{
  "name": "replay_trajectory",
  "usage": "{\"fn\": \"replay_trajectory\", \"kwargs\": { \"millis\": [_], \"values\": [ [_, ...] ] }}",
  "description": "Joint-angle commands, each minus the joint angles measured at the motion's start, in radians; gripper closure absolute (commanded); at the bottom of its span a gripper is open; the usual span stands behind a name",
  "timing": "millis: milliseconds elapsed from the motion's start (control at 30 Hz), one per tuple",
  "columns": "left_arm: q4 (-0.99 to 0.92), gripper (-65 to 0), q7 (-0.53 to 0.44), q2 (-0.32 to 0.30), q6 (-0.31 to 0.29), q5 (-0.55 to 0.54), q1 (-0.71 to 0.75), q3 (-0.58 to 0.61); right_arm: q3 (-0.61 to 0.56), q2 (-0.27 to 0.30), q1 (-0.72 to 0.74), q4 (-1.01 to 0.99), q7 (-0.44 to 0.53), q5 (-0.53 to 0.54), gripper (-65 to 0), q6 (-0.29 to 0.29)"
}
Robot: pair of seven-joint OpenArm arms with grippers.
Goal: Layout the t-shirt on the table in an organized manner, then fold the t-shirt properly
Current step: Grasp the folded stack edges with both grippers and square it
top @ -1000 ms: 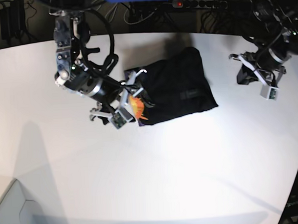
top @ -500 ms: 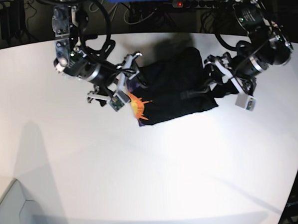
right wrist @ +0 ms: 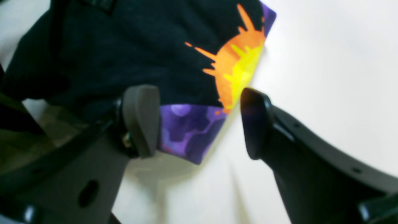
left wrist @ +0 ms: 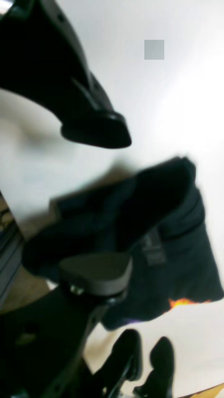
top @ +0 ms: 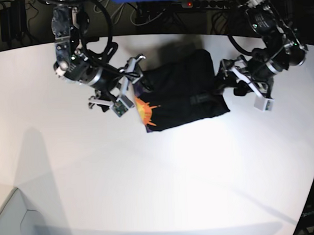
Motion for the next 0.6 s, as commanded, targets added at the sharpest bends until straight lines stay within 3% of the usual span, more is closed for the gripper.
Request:
{"fn": "replay_trajectory", "kwargs": {
  "millis": [0, 567],
  "values": [
    [0.005, -52.0, -0.012, -0.006, -0.005, -0.014, -0.007, 0.013, -0.001, -0.003, 0.010, 0.019, 0.025, 0.017, -40.7, 0.004],
    [-0.227, -52.0, -0.133, 0.032, -0.001, -0.008, -0.021, 0.048, -0.001, -0.002, 0.008, 0.019, 0.025, 0.017, -40.7, 0.004]
  ]
}}
